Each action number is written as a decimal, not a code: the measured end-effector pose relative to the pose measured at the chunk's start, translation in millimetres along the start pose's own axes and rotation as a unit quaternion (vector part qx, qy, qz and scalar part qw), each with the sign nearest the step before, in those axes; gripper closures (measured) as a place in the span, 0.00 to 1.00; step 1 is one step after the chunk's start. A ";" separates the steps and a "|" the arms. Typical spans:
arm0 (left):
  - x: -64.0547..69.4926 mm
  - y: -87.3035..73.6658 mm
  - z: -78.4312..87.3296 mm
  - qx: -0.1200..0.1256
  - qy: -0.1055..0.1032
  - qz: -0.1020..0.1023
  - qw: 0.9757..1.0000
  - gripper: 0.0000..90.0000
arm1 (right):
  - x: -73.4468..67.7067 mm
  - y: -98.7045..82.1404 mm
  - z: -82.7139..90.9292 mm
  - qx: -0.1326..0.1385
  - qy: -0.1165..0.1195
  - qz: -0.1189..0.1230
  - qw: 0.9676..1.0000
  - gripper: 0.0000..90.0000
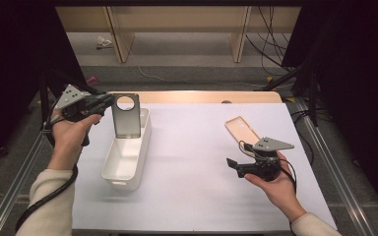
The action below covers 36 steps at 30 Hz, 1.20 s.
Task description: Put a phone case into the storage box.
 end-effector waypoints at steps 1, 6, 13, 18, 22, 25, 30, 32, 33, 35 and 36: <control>0.0 0.0 0.0 0.000 0.000 0.000 1.000 0.92 | 0.0 0.0 0.0 0.000 0.000 0.000 1.000 0.18; -1.7 4.5 -5.9 -0.001 -0.002 -0.002 1.000 0.92 | 0.5 -0.2 0.1 0.002 0.000 -0.002 1.000 0.18; -4.7 7.0 -14.8 -0.002 -0.002 0.003 1.000 0.92 | 0.5 0.0 0.5 0.003 0.000 -0.002 1.000 0.18; -7.1 6.0 -20.4 -0.004 -0.003 0.005 1.000 0.92 | 0.6 -0.1 0.5 0.003 0.000 -0.002 1.000 0.18; -9.2 4.5 -24.8 -0.007 -0.002 0.007 1.000 0.92 | 0.8 0.0 0.6 0.004 -0.001 -0.003 1.000 0.18; -11.0 4.3 -27.2 -0.007 -0.002 0.009 1.000 0.92 | 0.8 0.0 0.6 0.003 -0.001 -0.003 1.000 0.18; -13.4 4.7 -30.0 -0.008 0.000 0.011 1.000 0.92 | 1.2 -0.1 0.7 0.004 -0.001 -0.003 1.000 0.18; -14.0 5.3 -31.4 -0.007 -0.001 0.011 1.000 0.92 | 1.3 -0.2 0.6 0.003 -0.002 -0.004 1.000 0.18; -14.3 5.5 -32.1 -0.006 0.000 0.012 1.000 0.92 | 1.3 -0.2 0.6 0.003 -0.001 -0.004 1.000 0.18; -15.6 5.6 -33.0 -0.006 0.000 0.012 1.000 0.92 | 1.3 -0.3 0.5 0.003 -0.002 -0.003 1.000 0.18; -16.0 5.6 -33.3 -0.006 0.001 0.012 1.000 0.92 | 1.3 -0.3 0.5 0.003 -0.002 -0.004 1.000 0.18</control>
Point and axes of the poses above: each handheld gripper's, and its own axes: z roughly backward along the jaws, y roughly out of its top, x roughly to its right, the point moved 1 cm from there along -z, roughly forward along the jaws, and after that the axes turned 1 degree about -z, right-handed, at the moved point
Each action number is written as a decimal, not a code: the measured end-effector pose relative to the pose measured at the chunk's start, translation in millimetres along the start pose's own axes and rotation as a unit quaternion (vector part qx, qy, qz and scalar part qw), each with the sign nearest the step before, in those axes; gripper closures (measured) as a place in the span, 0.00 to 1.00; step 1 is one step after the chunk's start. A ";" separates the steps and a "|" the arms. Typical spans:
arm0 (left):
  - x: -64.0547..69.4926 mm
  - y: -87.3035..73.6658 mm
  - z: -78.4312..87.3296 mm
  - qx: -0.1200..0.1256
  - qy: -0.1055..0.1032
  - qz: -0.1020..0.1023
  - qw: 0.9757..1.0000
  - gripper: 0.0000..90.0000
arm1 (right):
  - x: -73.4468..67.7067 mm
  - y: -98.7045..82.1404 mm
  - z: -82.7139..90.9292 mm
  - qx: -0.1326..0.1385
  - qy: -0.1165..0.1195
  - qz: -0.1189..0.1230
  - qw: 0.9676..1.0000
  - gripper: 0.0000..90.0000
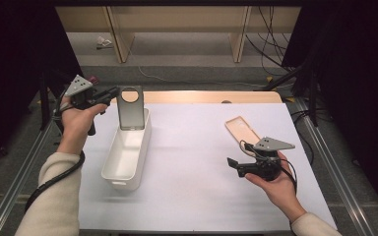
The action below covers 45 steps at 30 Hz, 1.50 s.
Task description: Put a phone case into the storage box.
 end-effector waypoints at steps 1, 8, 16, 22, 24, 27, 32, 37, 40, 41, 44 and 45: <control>-1.0 -0.2 -0.5 -0.001 0.001 0.000 1.000 0.92 | 0.0 0.0 0.0 0.000 0.000 0.000 1.000 0.18; -6.3 -1.3 -2.7 -0.003 0.004 0.004 1.000 0.92 | 0.4 -0.1 -0.1 0.000 0.000 0.000 1.000 0.18; -9.8 -1.4 -7.8 -0.007 0.005 0.004 1.000 0.92 | 0.4 -0.1 -0.2 0.000 0.000 0.001 1.000 0.18; -11.5 -3.4 -12.1 -0.008 0.003 0.006 1.000 0.92 | 0.4 -0.1 -0.2 0.000 0.000 0.002 1.000 0.18; -11.9 -4.6 -13.8 -0.008 0.002 0.008 1.000 0.92 | 0.3 -0.1 -0.1 -0.001 0.000 0.002 1.000 0.18; -12.2 -5.8 -16.2 -0.011 0.002 0.008 1.000 0.92 | 0.2 0.0 -0.1 -0.001 0.000 0.002 1.000 0.18; -12.7 -7.0 -20.0 -0.012 0.001 0.008 1.000 0.92 | 0.2 0.1 0.0 0.000 0.000 0.003 1.000 0.18; -12.7 -9.4 -24.5 -0.015 0.001 0.010 1.000 0.92 | -0.2 0.1 0.0 0.000 -0.001 0.004 1.000 0.18; -13.2 -10.5 -27.1 -0.016 0.000 0.008 1.000 0.92 | -0.2 0.0 0.1 0.000 -0.001 0.005 1.000 0.18; -13.2 -10.5 -27.1 -0.016 0.000 0.008 1.000 0.92 | -0.2 0.0 0.1 0.000 -0.001 0.005 1.000 0.18; -14.3 -13.0 -30.7 -0.015 0.000 0.010 1.000 0.92 | -0.6 0.2 0.0 0.000 -0.001 0.006 1.000 0.18; -14.9 -14.4 -31.9 -0.016 0.001 0.011 1.000 0.92 | -0.7 0.2 -0.1 0.000 -0.001 0.007 1.000 0.18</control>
Point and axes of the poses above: each handheld gripper's, and its own axes: z roughly backward along the jaws, y roughly out of its top, x roughly to its right, the point moved 1 cm from there along -z, roughly forward along the jaws, and after that the axes turned 1 degree about -z, right-handed, at the moved point
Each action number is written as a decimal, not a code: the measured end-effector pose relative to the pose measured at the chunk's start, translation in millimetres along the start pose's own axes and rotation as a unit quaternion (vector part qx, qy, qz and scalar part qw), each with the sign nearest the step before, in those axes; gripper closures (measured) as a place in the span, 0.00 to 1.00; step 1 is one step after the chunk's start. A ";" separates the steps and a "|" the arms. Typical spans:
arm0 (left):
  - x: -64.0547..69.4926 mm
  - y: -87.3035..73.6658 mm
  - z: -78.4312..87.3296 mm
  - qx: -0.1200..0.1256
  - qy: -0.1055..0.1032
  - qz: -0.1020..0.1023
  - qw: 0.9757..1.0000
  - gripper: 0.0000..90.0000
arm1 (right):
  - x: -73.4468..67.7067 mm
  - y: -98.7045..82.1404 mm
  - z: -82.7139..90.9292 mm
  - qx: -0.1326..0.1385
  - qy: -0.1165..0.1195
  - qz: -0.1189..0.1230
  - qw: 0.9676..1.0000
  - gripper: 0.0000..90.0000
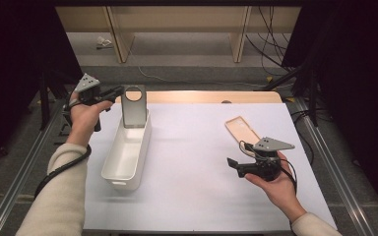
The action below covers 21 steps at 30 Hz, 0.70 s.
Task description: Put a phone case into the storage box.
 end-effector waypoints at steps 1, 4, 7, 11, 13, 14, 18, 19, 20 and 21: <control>-0.2 -0.8 -0.7 0.000 0.000 0.001 1.000 0.92 | -0.2 0.0 -0.1 0.000 0.000 0.001 1.000 0.18; -0.9 -3.1 -3.8 -0.001 0.000 0.000 1.000 0.92 | -0.6 0.2 0.3 0.000 0.000 0.001 1.000 0.18; -1.7 -3.2 -5.1 -0.002 -0.001 0.000 1.000 0.92 | -0.5 0.1 0.0 0.000 0.000 0.001 1.000 0.18; -3.9 -2.6 -6.3 -0.003 0.000 -0.001 1.000 0.92 | -0.5 0.0 -0.2 -0.002 0.001 0.001 1.000 0.18; -4.0 -2.7 -7.2 -0.003 0.000 -0.001 1.000 0.92 | -0.4 0.0 -0.2 -0.002 0.001 0.001 1.000 0.18; -4.1 -2.9 -7.8 -0.003 0.000 -0.001 1.000 0.92 | -0.4 -0.1 -0.3 -0.002 0.001 0.001 1.000 0.18; -4.7 -3.7 -9.8 -0.005 -0.001 0.001 1.000 0.92 | -0.5 0.1 -0.2 -0.001 0.000 0.001 1.000 0.18; -5.5 -4.1 -11.3 -0.007 0.000 0.001 1.000 0.92 | -0.5 0.1 -0.2 -0.002 0.001 0.000 1.000 0.18; -5.6 -4.1 -11.8 -0.007 0.000 0.001 1.000 0.92 | -0.5 -0.1 -0.4 -0.002 0.001 -0.001 1.000 0.18; -5.8 -4.0 -12.5 -0.007 0.000 0.001 1.000 0.92 | -0.4 -0.1 -0.6 -0.003 0.002 -0.001 1.000 0.18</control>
Point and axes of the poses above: each handheld gripper's, and its own axes: z roughly backward along the jaws, y roughly out of its top, x roughly to its right, the point moved 1 cm from there along -z, roughly forward along the jaws, and after that the axes turned 1 degree about -z, right-handed, at the moved point
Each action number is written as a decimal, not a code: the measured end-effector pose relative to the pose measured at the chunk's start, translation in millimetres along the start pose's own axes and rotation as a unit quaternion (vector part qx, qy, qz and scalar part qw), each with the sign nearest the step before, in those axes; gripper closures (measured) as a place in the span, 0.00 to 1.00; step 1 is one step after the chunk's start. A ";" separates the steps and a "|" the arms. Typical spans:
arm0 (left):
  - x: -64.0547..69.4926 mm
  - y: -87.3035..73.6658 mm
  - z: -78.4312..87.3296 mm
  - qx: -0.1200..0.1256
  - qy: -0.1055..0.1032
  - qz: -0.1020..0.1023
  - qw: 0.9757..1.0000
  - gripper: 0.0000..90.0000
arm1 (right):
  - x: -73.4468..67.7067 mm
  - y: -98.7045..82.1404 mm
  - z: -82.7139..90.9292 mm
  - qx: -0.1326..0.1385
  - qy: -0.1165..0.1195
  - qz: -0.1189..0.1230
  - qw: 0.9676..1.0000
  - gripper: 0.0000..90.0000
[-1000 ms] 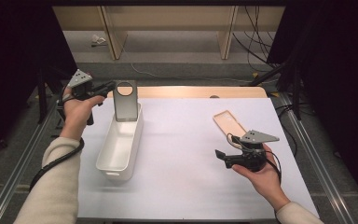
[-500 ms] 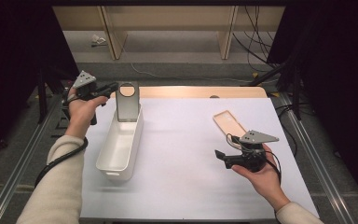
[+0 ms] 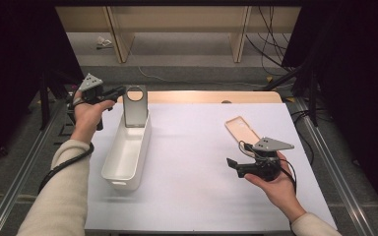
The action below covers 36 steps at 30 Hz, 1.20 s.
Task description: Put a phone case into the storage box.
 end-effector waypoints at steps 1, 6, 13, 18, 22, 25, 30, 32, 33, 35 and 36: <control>-0.1 0.1 -0.7 0.001 0.000 0.000 1.000 0.92 | 0.0 0.0 -0.1 0.000 0.000 0.000 1.000 0.18; -1.8 0.0 -4.0 -0.002 0.000 -0.001 1.000 0.92 | 0.2 -0.1 -0.3 0.000 0.002 -0.001 1.000 0.18; -4.0 -1.9 -6.8 -0.005 0.001 0.001 1.000 0.92 | 0.1 -0.2 -0.4 0.000 0.006 0.000 1.000 0.18; -6.3 -4.8 -8.6 -0.005 0.002 0.005 1.000 0.92 | 0.1 -0.1 -0.2 0.000 0.007 -0.001 1.000 0.18; -7.9 -6.8 -9.6 -0.007 0.002 0.005 1.000 0.92 | 0.2 -0.1 -0.2 0.001 0.007 0.000 1.000 0.18; -8.9 -7.7 -10.2 -0.007 0.002 0.005 1.000 0.92 | 0.2 -0.1 -0.3 0.001 0.007 0.000 1.000 0.18; -9.8 -8.1 -10.9 -0.008 0.000 0.002 1.000 0.92 | 0.3 -0.1 -0.2 0.001 0.007 -0.001 1.000 0.18; -10.4 -8.3 -11.0 -0.009 -0.001 0.001 1.000 0.92 | 0.1 -0.2 -0.4 0.001 0.007 0.000 1.000 0.18; -10.4 -8.3 -11.0 -0.009 -0.001 0.001 1.000 0.92 | 0.1 -0.2 -0.4 0.001 0.007 0.000 1.000 0.18; -10.8 -9.0 -11.2 -0.010 -0.002 0.002 1.000 0.92 | 0.2 -0.1 -0.2 0.001 0.007 0.000 1.000 0.18; -11.2 -9.3 -11.5 -0.010 -0.002 0.002 1.000 0.92 | 0.2 -0.1 -0.2 0.001 0.007 0.000 1.000 0.18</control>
Point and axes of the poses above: each handheld gripper's, and its own axes: z roughly backward along the jaws, y roughly out of its top, x roughly to its right, the point moved 1 cm from there along -z, roughly forward along the jaws, and after that the axes turned 1 degree about -z, right-handed, at the moved point
